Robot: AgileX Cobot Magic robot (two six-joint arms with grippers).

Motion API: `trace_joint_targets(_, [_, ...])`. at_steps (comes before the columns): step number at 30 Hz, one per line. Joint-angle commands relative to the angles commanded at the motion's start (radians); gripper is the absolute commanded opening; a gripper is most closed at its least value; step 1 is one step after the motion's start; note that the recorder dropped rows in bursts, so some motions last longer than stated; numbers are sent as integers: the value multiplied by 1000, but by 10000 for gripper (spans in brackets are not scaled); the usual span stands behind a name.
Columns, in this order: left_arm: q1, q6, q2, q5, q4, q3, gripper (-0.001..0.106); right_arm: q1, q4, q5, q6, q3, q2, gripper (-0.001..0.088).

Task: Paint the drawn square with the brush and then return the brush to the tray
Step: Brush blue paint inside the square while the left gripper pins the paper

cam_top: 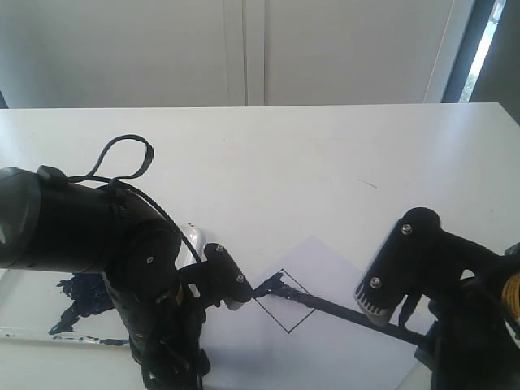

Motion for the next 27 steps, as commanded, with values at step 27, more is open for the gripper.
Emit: trace_joint_targets(27, [0, -2, 0, 0, 0, 0, 600, 0, 58, 20, -30, 0, 0, 0])
